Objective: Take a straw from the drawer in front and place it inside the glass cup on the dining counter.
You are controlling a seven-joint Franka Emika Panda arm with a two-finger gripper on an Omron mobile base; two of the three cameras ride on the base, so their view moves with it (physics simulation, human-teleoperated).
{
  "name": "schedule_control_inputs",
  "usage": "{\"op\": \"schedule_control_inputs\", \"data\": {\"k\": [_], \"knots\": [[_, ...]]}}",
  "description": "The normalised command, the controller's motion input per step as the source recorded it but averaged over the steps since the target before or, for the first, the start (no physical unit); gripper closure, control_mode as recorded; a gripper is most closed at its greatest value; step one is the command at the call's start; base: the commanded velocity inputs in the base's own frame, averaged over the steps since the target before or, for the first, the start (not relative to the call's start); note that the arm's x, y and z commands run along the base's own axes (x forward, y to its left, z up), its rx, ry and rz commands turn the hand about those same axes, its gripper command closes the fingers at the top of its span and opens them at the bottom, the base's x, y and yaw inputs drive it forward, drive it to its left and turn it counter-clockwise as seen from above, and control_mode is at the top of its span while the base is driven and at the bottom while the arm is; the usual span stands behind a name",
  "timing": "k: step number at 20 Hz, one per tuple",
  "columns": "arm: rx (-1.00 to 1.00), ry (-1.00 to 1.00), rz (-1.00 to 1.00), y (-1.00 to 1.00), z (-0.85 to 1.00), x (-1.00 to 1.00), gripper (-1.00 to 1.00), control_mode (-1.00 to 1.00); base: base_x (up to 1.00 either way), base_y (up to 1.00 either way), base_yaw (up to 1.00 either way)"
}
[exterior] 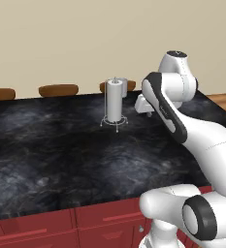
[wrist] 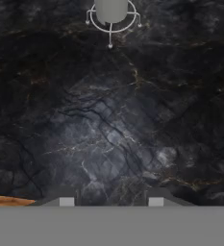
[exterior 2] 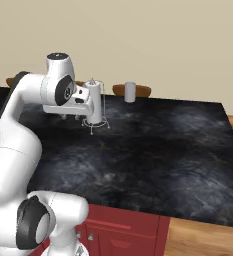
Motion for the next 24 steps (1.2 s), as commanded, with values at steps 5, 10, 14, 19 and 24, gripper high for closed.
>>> {"op": "schedule_control_inputs", "data": {"k": [5, 10, 14, 19, 24], "knots": [[0.00, 0.00, 0.00, 0.00, 0.00, 0.00, -1.00, 1.00, 0.00, 0.00, 0.00], [0.00, 0.00, 0.00, 0.00, 0.00, 0.00, -1.00, 1.00, -0.48, -0.01, 0.03], [0.00, 0.00, 0.00, 0.00, 0.00, 0.00, -1.00, 1.00, -1.00, 0.00, 0.00], [0.00, 0.00, 0.00, 0.00, 0.00, 0.00, -1.00, 1.00, -0.76, 0.02, 0.00], [0.00, 0.00, 0.00, 0.00, 0.00, 0.00, -1.00, 1.00, -0.03, 0.01, -0.05]]}}
